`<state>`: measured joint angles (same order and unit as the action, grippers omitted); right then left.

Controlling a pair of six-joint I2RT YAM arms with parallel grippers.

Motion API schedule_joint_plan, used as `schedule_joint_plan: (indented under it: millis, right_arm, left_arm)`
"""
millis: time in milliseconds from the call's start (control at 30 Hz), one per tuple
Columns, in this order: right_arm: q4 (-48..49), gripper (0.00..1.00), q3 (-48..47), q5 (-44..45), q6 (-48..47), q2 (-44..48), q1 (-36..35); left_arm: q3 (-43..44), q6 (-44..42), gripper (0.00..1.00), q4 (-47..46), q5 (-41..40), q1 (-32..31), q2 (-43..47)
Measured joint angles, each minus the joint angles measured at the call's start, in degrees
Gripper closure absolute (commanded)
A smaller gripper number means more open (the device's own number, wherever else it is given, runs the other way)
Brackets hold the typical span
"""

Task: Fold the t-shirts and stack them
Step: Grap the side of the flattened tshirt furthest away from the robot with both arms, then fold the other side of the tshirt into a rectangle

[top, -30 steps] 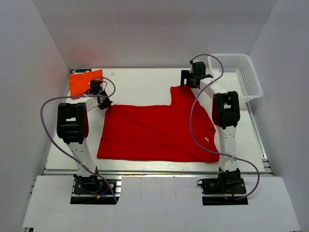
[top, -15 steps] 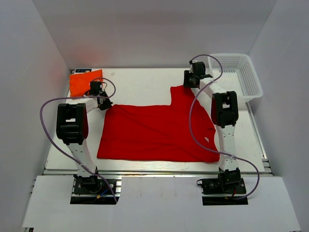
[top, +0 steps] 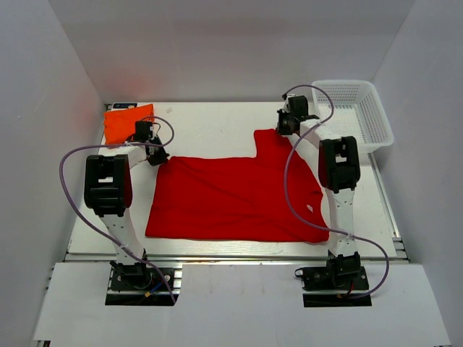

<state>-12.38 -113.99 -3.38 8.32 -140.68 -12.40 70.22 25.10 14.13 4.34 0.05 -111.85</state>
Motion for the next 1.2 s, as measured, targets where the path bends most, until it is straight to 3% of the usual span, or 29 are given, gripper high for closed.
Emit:
schedule_joint_plan:
  millis: [267, 500, 700, 967, 1200]
  right_arm:
    - [7.8, 1.00, 30.1, -3.1, 0.4, 24.4, -0.2]
    - [15.4, 1.00, 50.0, -2.3, 2.2, 48.9, -0.3]
    - [15.0, 1.00, 65.1, 2.0, 4.7, 65.7, -0.4]
    - [7.3, 1.00, 73.3, 11.2, 6.3, 84.3, -0.3]
    - [-0.7, 1.00, 76.9, 18.1, 9.3, 91.2, -0.4]
  left_arm:
    - [-4.4, -0.4, 1.00, 2.5, -0.4, -0.7, 6.3]
    - [-13.3, -0.3, 1.00, 1.9, -0.5, -1.0, 17.8]
    - [-18.3, -0.2, 1.00, 1.9, -1.2, -0.9, 23.4]
    - [-21.0, -1.4, 1.00, 2.4, -6.3, -0.5, 27.3]
    - [-21.0, -3.5, 1.00, 2.8, -11.3, -0.5, 27.5]
